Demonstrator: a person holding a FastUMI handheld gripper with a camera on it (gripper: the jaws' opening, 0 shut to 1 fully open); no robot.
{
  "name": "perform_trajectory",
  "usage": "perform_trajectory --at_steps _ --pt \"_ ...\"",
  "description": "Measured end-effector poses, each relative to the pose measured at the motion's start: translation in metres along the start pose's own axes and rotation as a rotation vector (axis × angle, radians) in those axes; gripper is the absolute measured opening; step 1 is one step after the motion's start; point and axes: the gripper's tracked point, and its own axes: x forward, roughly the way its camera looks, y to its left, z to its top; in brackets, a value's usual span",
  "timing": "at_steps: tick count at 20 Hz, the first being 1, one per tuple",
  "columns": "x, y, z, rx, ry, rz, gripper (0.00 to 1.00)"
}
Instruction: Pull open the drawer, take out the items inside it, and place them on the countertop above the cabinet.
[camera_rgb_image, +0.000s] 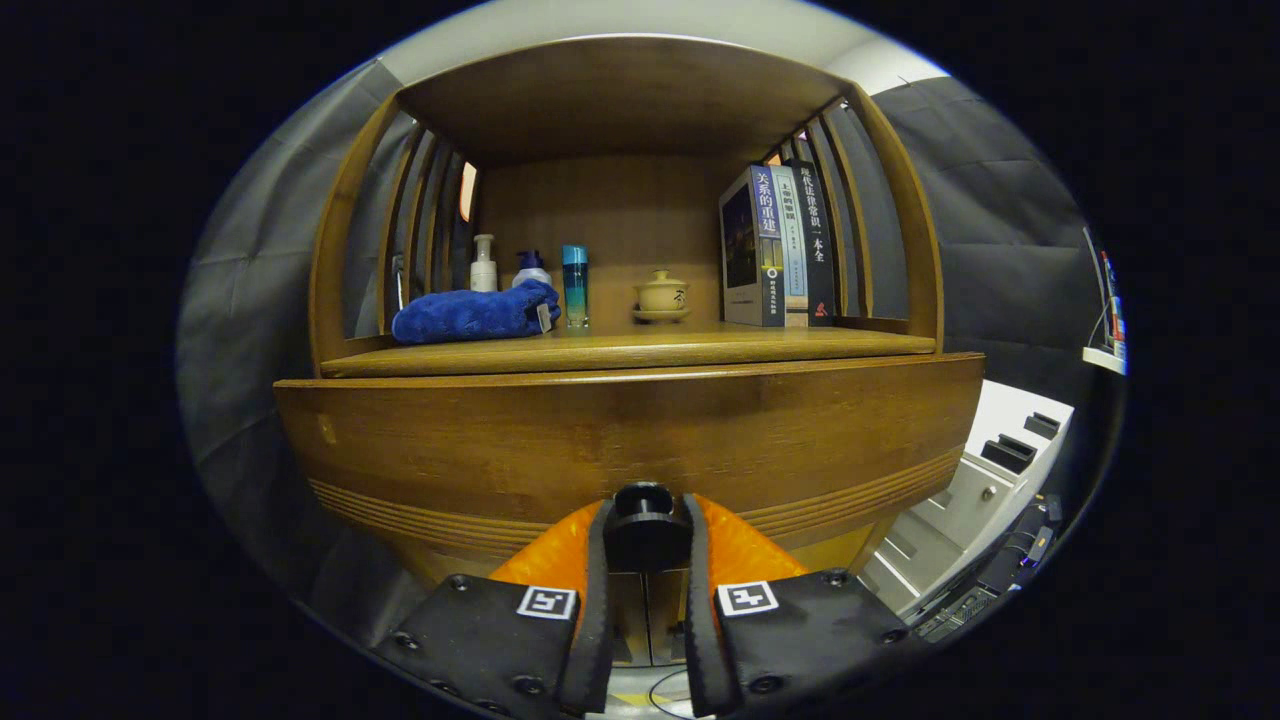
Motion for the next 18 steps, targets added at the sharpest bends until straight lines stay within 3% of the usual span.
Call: perform_trajectory --at_steps 10,18 --pt "-0.091 -0.005 -0.016 -0.005 0.030 0.026 0.38" --pt "-0.119 -0.005 -0.027 -0.007 0.058 0.034 0.38"
